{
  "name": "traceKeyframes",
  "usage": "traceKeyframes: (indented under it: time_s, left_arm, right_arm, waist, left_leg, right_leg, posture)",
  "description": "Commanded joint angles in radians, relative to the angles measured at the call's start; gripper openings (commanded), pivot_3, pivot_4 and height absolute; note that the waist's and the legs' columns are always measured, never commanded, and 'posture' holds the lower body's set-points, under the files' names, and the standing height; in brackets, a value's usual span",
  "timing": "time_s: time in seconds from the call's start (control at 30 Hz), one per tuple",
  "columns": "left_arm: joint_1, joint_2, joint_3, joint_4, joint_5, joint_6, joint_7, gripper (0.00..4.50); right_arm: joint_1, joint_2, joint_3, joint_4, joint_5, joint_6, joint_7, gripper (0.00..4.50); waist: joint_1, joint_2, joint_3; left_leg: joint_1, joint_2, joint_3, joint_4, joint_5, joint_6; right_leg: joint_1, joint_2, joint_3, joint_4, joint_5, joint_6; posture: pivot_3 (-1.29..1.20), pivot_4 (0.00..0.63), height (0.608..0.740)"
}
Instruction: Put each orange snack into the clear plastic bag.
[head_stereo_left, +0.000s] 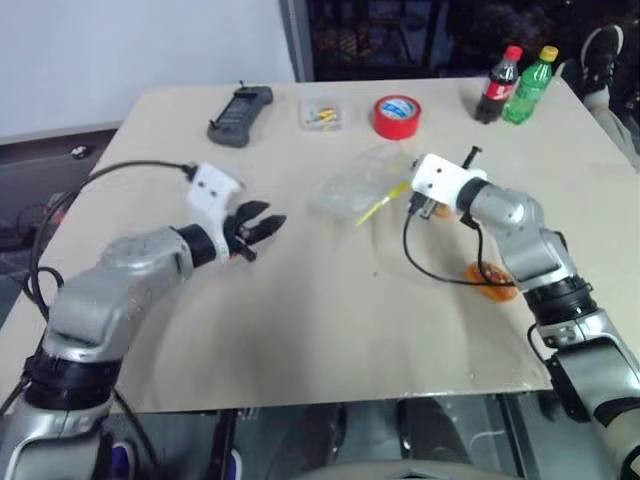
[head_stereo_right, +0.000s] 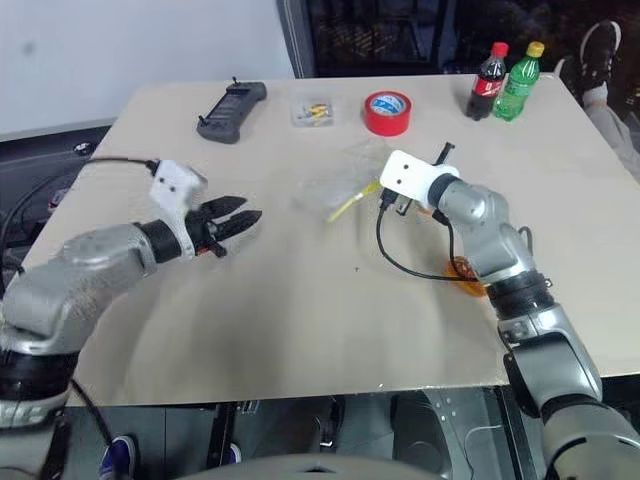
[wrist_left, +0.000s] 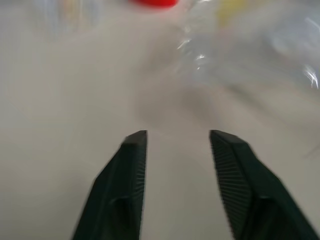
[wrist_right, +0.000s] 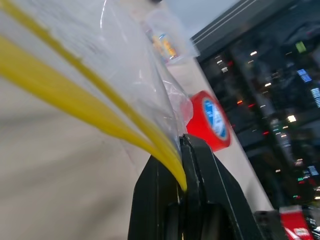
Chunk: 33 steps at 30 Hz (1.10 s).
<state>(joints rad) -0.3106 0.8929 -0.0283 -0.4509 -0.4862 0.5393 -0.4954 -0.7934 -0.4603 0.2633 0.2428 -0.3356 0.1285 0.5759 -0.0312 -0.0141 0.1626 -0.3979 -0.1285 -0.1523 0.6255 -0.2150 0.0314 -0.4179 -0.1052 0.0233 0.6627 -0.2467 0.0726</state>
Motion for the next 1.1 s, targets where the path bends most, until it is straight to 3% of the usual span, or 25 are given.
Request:
traceKeyframes:
  time_s: [0.03, 0.23, 0.7, 0.8, 0.9, 1.07, 1.1]
  left_arm:
    - [0.016, -0.021, -0.094, -0.109, 0.213, -0.152, 0.016, 2.04]
    - [-0.039, -0.124, -0.212, -0.129, 0.434, -0.091, 0.083, 2.04]
    - [-0.129, -0.272, -0.287, -0.065, 0.611, -0.041, 0.048, 2.04]
    - [-0.131, -0.288, -0.29, -0.054, 0.624, -0.045, 0.034, 1.19]
    - [-0.133, -0.297, -0.289, -0.04, 0.64, -0.051, 0.023, 0.03]
    - [-0.147, -0.299, -0.247, 0.037, 0.65, -0.108, 0.022, 0.03]
    - [-0.153, -0.296, -0.235, 0.075, 0.646, -0.138, 0.02, 0.01]
  right_arm:
    - [-0.066, 0.017, 0.007, 0.013, 0.007, 0.035, 0.034, 0.0]
    - [-0.112, 0.054, 0.032, 0.015, -0.011, 0.099, 0.055, 0.0]
    - [-0.115, 0.104, 0.064, -0.006, -0.034, 0.147, 0.038, 0.0]
    - [-0.112, 0.107, 0.062, -0.014, -0.037, 0.156, 0.034, 0.0]
    - [-0.109, 0.107, 0.058, -0.025, -0.038, 0.162, 0.03, 0.0]
    - [-0.092, 0.084, 0.058, -0.059, -0.029, 0.181, 0.071, 0.0]
    - [-0.08, 0.077, 0.052, -0.074, -0.025, 0.187, 0.075, 0.29]
  waist:
    - [0.002, 0.0, 0.0]
    - [0.004, 0.0, 0.001]
    - [-0.001, 0.0, 0.001]
    - [-0.003, 0.0, 0.001]
    - [-0.004, 0.0, 0.001]
    - [-0.003, 0.0, 0.001]
    - [-0.003, 0.0, 0.001]
  left_leg:
    - [0.0, 0.0, 0.0, 0.0, 0.0, 0.0]
    - [-0.001, 0.0, 0.0, 0.0, 0.0, 0.001]
    - [-0.001, 0.001, 0.001, 0.001, 0.0, 0.001]
    - [-0.001, 0.001, 0.001, 0.001, 0.0, 0.001]
    - [-0.001, 0.001, 0.001, 0.001, 0.0, 0.001]
    - [-0.001, 0.001, 0.0, 0.002, 0.0, 0.001]
    - [-0.001, 0.001, 0.0, 0.002, 0.0, 0.001]
  right_leg:
    - [0.0, 0.0, 0.0, -0.001, 0.0, 0.0]
    - [-0.001, 0.001, -0.003, 0.0, 0.001, 0.001]
    - [-0.001, 0.002, -0.004, 0.0, 0.001, 0.003]
    - [-0.001, 0.002, -0.004, 0.001, 0.001, 0.003]
    - [-0.001, 0.002, -0.004, 0.001, 0.001, 0.003]
    - [-0.001, 0.002, -0.004, 0.001, 0.002, 0.003]
    - [-0.001, 0.002, -0.004, 0.001, 0.002, 0.003]
  posture:
    - [0.0, 0.15, 0.74]
    - [0.0, 0.15, 0.74]
    - [0.0, 0.15, 0.74]
    - [0.0, 0.15, 0.74]
    - [0.0, 0.15, 0.74]
    - [0.0, 0.15, 0.74]
    - [0.0, 0.15, 0.74]
